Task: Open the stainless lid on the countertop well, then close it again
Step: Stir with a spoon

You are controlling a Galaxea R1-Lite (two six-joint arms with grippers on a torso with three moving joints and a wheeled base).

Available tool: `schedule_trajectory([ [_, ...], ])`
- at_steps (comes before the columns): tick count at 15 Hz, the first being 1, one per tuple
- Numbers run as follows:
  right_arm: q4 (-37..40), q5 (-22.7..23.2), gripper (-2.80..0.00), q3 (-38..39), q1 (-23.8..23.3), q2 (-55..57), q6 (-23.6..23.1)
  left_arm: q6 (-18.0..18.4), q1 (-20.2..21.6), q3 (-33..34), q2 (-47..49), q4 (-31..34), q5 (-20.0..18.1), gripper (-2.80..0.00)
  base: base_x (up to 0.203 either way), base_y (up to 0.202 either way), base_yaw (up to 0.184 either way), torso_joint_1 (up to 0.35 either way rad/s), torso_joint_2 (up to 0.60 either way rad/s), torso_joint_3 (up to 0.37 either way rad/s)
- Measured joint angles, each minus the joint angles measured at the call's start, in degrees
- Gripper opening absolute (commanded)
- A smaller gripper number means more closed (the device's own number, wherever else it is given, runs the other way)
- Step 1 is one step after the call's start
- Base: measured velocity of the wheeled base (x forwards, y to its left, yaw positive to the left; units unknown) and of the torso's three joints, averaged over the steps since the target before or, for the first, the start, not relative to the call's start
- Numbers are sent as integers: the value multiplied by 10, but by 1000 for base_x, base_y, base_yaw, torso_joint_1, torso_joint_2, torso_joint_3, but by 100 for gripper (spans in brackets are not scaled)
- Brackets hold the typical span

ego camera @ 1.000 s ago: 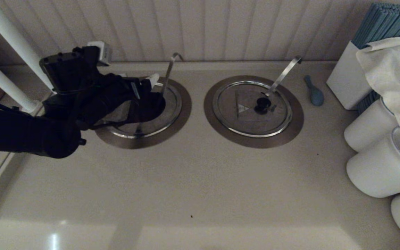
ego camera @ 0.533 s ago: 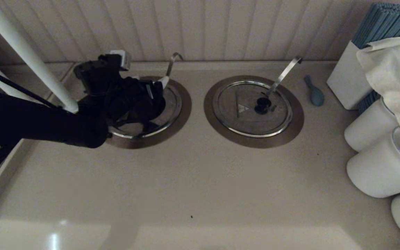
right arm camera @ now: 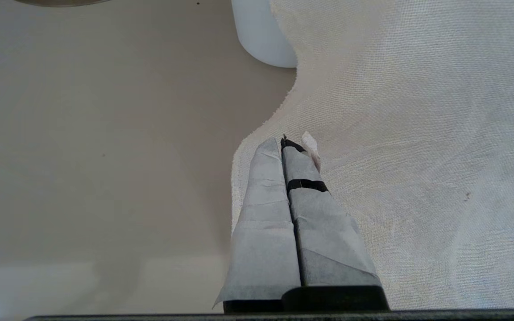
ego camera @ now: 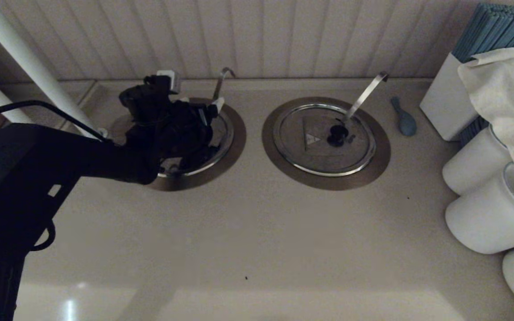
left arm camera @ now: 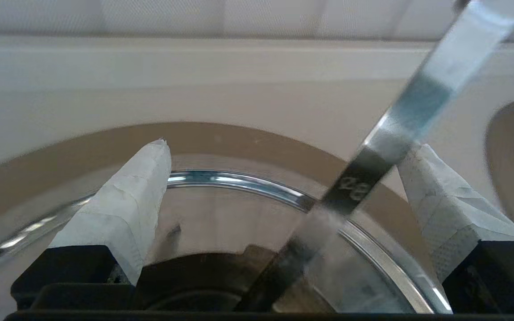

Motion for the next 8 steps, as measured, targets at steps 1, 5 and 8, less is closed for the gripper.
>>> schedule_trajectory([
  [1, 0, 0, -280, 0, 0, 0, 0, -3, 0, -14, 12, 0, 0, 0, 0, 0, 0, 0, 0, 0],
  [5, 0, 0, -280, 0, 0, 0, 0, -20, 0, -42, 37, 0, 3, 0, 0, 0, 0, 0, 0, 0],
  [8, 0, 0, -280, 0, 0, 0, 0, -32, 0, -48, 42, 0, 5, 0, 0, 0, 0, 0, 0, 0],
])
